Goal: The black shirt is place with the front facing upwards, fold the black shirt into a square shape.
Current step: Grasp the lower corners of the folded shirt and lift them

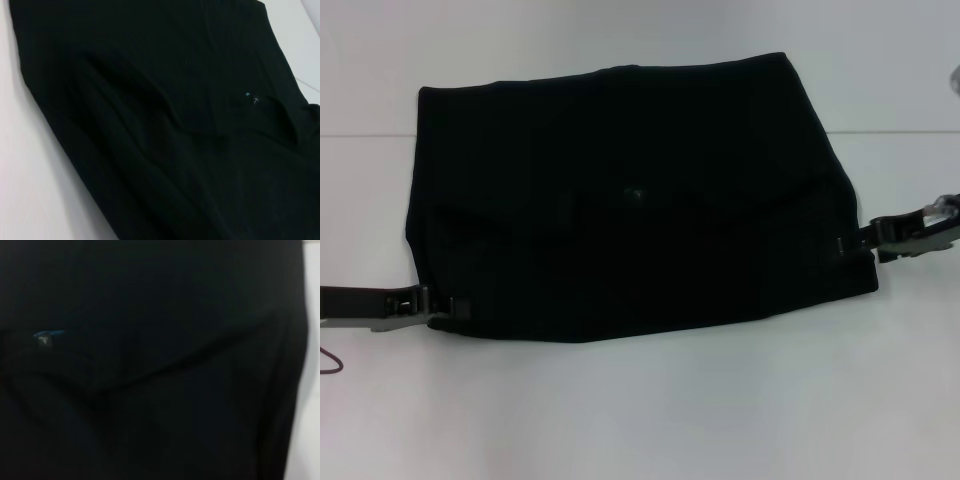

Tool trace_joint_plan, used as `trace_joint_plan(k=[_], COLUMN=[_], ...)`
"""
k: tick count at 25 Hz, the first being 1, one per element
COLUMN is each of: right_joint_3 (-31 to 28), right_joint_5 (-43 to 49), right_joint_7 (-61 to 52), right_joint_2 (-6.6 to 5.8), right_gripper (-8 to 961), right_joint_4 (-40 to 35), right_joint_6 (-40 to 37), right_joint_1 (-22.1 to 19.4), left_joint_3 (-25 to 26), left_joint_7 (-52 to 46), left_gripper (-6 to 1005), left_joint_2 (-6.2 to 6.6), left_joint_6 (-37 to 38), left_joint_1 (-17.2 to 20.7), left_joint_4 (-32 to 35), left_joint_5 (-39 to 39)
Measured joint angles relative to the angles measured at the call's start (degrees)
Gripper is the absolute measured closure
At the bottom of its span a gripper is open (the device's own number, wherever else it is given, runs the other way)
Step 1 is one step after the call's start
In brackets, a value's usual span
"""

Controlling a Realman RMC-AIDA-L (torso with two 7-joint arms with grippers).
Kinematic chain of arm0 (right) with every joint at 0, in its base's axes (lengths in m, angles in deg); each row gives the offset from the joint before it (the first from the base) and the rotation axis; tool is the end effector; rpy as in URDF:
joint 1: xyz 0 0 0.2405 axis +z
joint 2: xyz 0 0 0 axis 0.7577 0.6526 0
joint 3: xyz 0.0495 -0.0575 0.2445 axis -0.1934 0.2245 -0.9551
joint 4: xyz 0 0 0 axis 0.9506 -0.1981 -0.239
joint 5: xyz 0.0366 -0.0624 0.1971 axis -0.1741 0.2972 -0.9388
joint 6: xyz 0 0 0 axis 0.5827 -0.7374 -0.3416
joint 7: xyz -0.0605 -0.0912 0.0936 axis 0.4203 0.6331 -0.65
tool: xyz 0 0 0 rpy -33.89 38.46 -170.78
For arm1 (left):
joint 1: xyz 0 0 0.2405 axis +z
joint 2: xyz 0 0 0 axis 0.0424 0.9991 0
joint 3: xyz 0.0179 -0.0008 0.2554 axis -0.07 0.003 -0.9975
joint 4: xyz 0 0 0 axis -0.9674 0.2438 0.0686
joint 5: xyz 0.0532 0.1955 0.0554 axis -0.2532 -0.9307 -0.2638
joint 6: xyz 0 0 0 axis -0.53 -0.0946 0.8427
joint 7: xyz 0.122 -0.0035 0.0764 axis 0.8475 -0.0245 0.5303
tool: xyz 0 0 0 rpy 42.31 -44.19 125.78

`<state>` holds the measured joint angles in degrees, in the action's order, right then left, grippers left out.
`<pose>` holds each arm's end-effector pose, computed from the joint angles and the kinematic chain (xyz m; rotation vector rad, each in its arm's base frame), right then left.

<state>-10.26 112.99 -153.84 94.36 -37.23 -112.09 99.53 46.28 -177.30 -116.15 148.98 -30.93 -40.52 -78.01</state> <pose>0.2598 0.4315 0.0298 -2.1689 1.5587 -0.0677 -0.3304 0.3497 0.0370 -2.1639 -1.7700 -0.3808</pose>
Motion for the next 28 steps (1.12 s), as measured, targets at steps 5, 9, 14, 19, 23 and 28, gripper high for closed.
trace_joint_plan(k=[5, 9, 14, 19, 23, 28], right_joint_3=[0.01, 0.32, 0.83, 0.81, 0.64, 0.04], right_joint_5=[-0.07, 0.18, 0.27, 0.2, 0.05, 0.03], right_joint_7=[0.54, 0.63, 0.63, 0.63, 0.61, 2.41], right_joint_2=[1.64, 2.57, 2.97, 2.67, 2.02, 0.63], right_gripper=[140, 176, 220, 422, 574, 761], right_joint_4=[0.1, -0.15, -1.7, -1.76, -1.88, -3.53], right_joint_6=[0.91, 0.77, 0.61, 0.31, -0.7, -7.55], right_joint_1=[0.13, 0.4, -0.22, -0.61, -0.78, -1.4], left_joint_3=[0.06, 0.05, 0.04, 0.05, 0.28, 0.32], left_joint_7=[0.0, 0.0, 0.0, 0.0, -0.01, -0.63], left_gripper=[964, 965, 965, 964, 963, 963], left_joint_2=[0.0, 0.0, 0.09, 0.09, 0.4, 1.43], left_joint_6=[0.15, 0.24, 0.39, 0.42, 1.69, 7.31], left_joint_1=[0.15, 0.2, 0.22, 0.07, -0.09, -0.21], left_joint_4=[0.07, 0.13, 0.24, 0.25, 0.21, 0.02], left_joint_5=[0.03, 0.06, 0.09, 0.09, 0.16, 0.03])
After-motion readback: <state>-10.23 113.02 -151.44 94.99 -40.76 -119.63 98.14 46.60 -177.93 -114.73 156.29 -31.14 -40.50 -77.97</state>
